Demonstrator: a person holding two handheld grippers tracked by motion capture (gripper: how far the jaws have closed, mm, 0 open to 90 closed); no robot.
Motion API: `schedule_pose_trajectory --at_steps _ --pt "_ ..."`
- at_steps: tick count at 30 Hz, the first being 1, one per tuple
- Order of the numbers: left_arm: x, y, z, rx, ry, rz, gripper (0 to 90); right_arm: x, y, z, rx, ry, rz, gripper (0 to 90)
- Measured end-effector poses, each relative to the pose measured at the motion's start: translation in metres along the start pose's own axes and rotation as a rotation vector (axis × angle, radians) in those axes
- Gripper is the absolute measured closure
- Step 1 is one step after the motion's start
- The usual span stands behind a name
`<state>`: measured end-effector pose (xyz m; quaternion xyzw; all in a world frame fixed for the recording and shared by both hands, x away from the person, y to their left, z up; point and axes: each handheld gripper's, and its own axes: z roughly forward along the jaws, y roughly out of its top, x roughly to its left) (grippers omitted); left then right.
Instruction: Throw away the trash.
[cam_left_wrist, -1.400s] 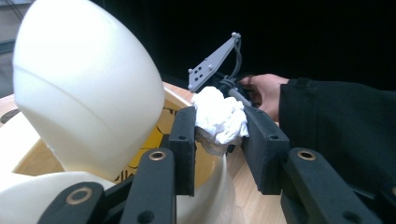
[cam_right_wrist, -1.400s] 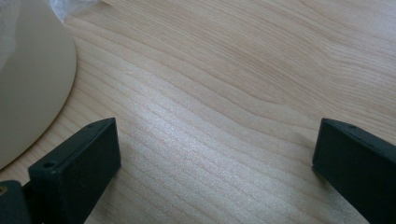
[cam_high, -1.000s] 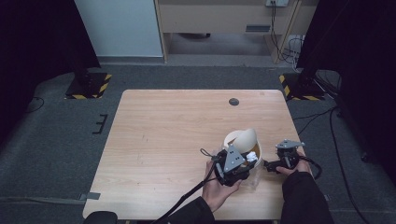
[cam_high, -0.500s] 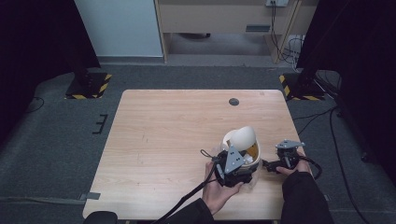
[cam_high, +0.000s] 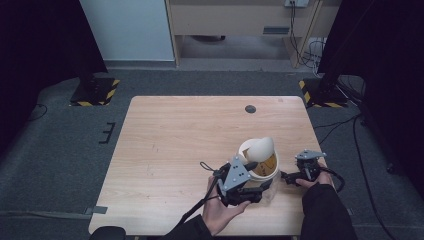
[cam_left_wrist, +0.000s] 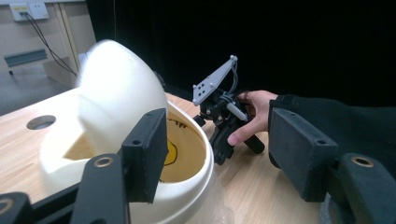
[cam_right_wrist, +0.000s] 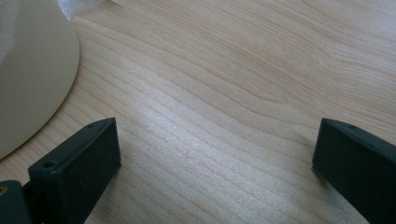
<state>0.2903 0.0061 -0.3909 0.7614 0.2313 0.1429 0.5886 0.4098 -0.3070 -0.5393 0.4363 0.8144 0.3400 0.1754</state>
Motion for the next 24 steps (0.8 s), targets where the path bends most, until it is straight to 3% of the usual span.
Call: schedule_pose_trajectory --at_steps 6,11,17,24 --pt "0.016 -0.003 -0.033 -0.014 0.014 0.014 33.6 0.0 0.0 0.0 -0.002 -0.002 0.0 1.1" --pt "0.038 -0.013 -0.061 -0.03 0.042 -0.003 29.7 0.0 0.0 0.0 -0.002 -0.002 0.001 1.2" --pt "0.073 -0.031 -0.089 -0.011 0.132 -0.032 26.0 0.0 0.0 0.0 -0.002 -0.003 0.002 1.1" --pt "0.108 -0.056 -0.109 0.037 0.229 -0.089 22.7 0.0 0.0 0.0 -0.001 -0.003 0.004 1.2"
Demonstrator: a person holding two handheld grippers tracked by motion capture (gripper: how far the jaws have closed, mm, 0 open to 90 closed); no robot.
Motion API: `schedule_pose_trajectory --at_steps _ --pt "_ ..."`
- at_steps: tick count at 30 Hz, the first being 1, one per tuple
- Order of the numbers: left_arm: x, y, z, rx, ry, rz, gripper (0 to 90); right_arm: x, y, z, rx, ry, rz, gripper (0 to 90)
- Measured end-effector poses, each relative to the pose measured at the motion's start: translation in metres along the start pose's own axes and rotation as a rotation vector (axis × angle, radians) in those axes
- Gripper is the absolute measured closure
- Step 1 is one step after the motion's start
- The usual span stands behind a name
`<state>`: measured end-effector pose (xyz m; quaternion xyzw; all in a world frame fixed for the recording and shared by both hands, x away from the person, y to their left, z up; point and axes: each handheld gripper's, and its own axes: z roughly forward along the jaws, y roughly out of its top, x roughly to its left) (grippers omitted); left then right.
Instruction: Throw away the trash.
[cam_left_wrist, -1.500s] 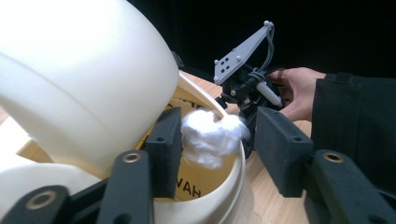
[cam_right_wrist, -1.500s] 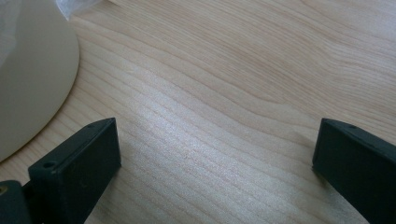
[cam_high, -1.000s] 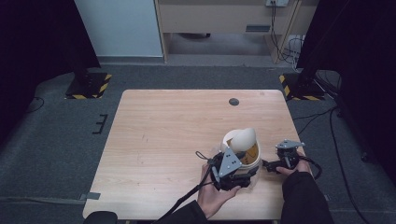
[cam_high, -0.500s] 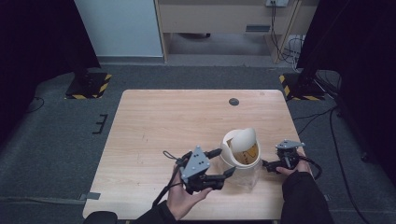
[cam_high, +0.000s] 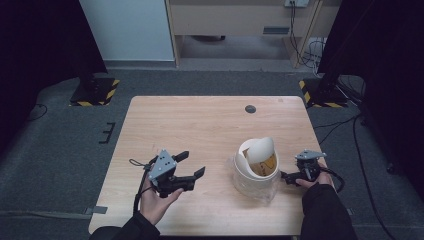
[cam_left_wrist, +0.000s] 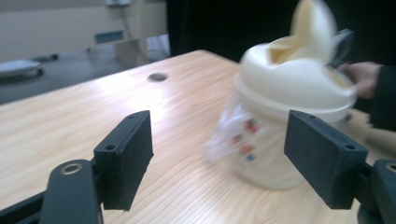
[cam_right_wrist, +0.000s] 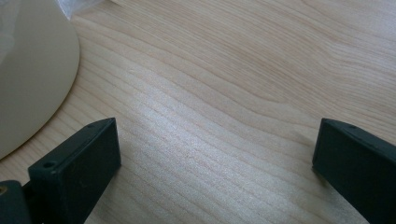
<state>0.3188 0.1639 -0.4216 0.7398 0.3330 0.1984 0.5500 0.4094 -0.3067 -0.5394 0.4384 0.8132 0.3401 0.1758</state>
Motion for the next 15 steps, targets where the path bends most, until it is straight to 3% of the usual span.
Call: schedule_pose_trajectory --at_steps 15 --pt "0.064 -0.05 0.005 0.188 0.116 -0.036 17.0 0.0 0.0 0.0 0.0 0.001 -0.002 0.8"
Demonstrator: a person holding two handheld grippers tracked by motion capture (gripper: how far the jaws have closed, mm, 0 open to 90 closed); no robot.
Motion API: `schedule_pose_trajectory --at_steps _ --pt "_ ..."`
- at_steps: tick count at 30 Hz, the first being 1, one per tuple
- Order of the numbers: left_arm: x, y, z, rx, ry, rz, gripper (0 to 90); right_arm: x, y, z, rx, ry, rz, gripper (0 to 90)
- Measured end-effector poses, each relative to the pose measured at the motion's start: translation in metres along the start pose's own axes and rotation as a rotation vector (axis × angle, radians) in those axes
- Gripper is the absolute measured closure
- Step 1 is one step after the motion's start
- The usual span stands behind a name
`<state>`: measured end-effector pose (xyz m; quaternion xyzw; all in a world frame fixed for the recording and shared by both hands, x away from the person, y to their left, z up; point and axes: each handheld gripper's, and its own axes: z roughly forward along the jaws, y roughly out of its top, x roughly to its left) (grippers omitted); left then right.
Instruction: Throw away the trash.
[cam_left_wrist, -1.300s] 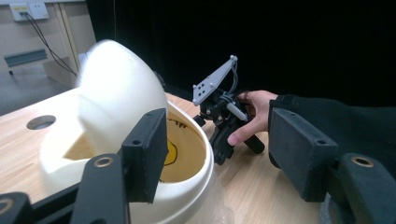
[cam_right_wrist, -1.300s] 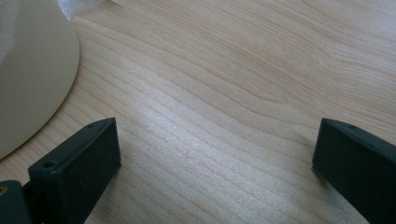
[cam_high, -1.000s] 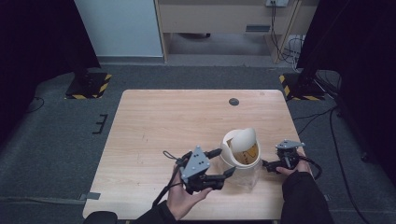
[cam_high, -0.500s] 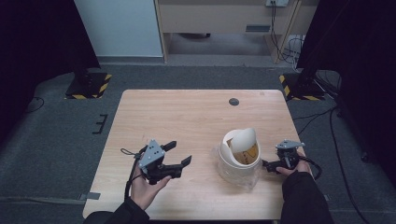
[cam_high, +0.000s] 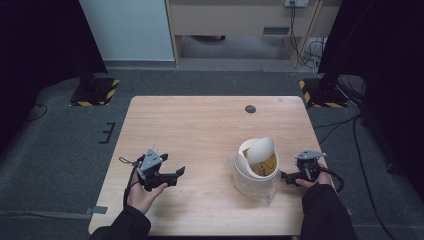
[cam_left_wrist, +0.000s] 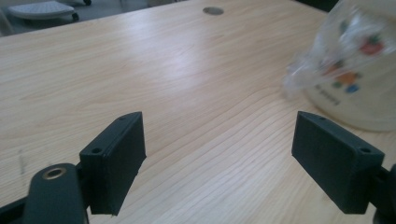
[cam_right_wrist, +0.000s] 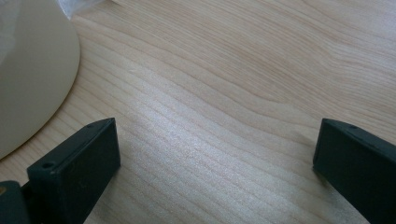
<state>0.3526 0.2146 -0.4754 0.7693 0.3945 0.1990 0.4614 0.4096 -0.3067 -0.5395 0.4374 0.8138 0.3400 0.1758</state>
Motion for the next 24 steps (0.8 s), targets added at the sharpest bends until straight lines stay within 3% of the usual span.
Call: schedule_pose_trajectory --at_steps 7,12,17,21,24 --pt "0.022 -0.015 0.008 0.083 0.026 -0.024 16.4 0.0 0.0 0.0 0.0 0.0 0.0 0.8" --pt "0.042 -0.026 0.013 0.177 0.075 -0.02 15.0 0.0 0.0 0.0 -0.001 0.0 0.0 0.8" --pt "0.057 -0.034 0.013 0.222 0.109 -0.045 14.3 0.0 0.0 0.0 -0.001 0.0 0.0 0.8" --pt "0.063 -0.039 0.015 0.254 0.118 -0.056 13.8 0.0 0.0 0.0 0.0 0.0 0.0 0.7" --pt "0.064 -0.042 0.018 0.291 0.117 -0.043 13.6 0.0 0.0 0.0 -0.001 -0.001 0.0 0.7"
